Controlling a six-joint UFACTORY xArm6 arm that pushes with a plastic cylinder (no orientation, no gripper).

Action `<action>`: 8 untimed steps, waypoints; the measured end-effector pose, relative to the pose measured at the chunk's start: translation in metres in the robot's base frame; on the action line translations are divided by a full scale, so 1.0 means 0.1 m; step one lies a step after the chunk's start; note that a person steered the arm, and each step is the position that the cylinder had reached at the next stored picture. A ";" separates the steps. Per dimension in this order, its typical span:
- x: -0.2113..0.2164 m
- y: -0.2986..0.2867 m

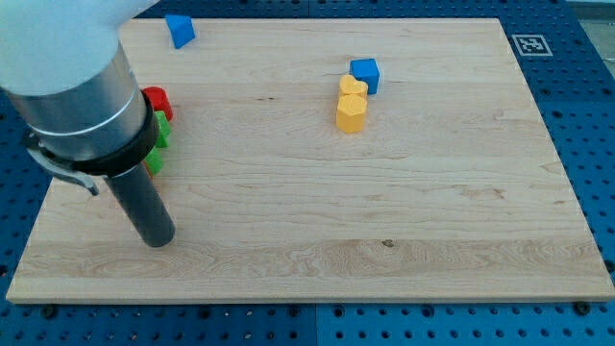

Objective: Move the green circle towards top center of the board

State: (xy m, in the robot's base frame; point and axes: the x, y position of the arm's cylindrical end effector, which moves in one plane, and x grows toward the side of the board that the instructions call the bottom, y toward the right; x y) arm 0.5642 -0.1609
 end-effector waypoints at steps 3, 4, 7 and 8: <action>0.06 -0.60; -0.06 -1.01; -0.93 -1.14; -0.93 -0.84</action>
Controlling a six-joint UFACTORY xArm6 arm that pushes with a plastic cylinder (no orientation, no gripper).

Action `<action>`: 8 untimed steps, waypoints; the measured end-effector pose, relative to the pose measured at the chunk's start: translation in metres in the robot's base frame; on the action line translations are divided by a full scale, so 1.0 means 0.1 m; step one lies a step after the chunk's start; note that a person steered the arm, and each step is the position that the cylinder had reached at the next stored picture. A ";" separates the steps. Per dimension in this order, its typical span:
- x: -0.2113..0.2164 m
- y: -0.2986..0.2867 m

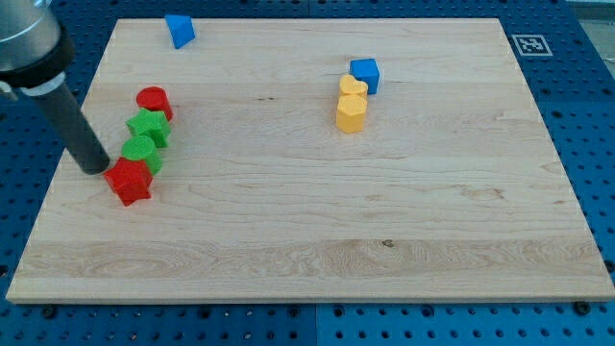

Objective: Move the green circle towards top center of the board

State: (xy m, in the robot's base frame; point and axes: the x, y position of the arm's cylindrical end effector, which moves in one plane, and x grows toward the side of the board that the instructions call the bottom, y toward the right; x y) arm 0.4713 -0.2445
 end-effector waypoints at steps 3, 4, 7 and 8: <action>0.00 0.29; 0.00 0.30; 0.00 0.50; 0.00 0.57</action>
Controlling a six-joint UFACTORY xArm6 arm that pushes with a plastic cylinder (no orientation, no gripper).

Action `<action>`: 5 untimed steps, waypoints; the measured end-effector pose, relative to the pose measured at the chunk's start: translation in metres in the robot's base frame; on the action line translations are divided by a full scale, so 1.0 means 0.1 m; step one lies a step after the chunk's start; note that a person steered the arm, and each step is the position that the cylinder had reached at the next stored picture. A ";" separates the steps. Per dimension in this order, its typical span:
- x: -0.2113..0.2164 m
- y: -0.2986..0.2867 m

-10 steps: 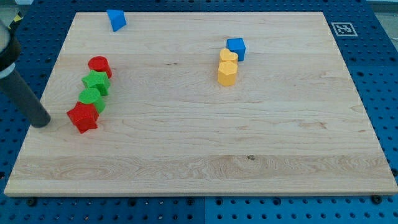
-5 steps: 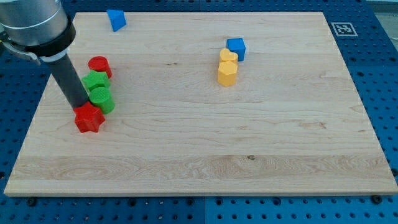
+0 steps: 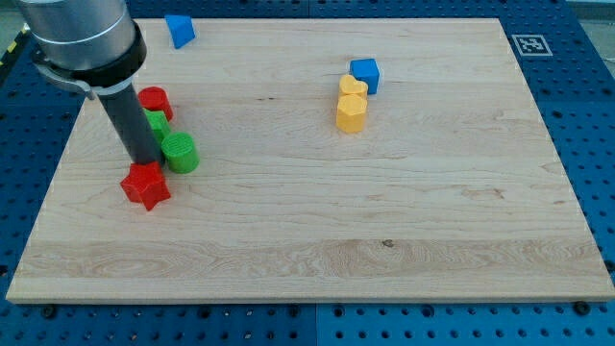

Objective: Move the green circle towards top center of the board

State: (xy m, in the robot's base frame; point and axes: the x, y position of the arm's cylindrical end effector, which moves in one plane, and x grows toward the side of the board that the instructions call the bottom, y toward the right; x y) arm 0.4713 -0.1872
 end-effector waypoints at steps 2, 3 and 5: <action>0.00 0.09; 0.00 0.30; -0.10 0.59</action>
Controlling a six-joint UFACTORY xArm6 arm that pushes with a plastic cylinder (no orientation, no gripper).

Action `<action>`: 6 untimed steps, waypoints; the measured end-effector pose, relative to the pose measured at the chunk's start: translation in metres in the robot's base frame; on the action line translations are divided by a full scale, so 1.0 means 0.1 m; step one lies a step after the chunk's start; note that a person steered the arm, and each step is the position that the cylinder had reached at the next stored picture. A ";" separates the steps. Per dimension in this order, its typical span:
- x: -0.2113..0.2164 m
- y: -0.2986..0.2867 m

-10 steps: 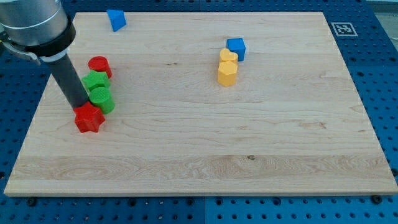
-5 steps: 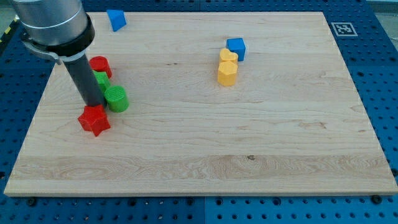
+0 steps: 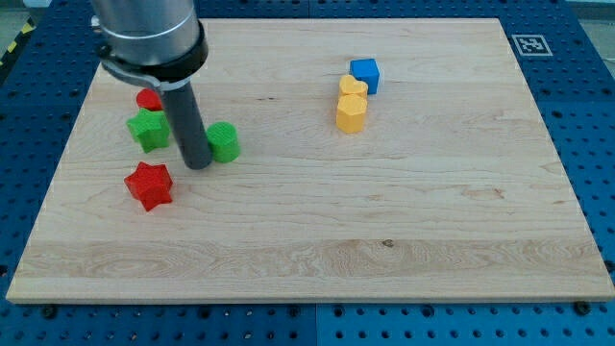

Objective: Move the green circle towards top center of the board

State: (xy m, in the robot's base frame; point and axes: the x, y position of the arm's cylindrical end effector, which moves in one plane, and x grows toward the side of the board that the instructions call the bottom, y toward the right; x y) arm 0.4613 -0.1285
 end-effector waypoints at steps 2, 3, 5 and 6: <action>0.00 0.55; 0.01 0.72; -0.15 0.52; -0.15 0.28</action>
State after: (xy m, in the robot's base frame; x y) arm 0.4458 -0.1009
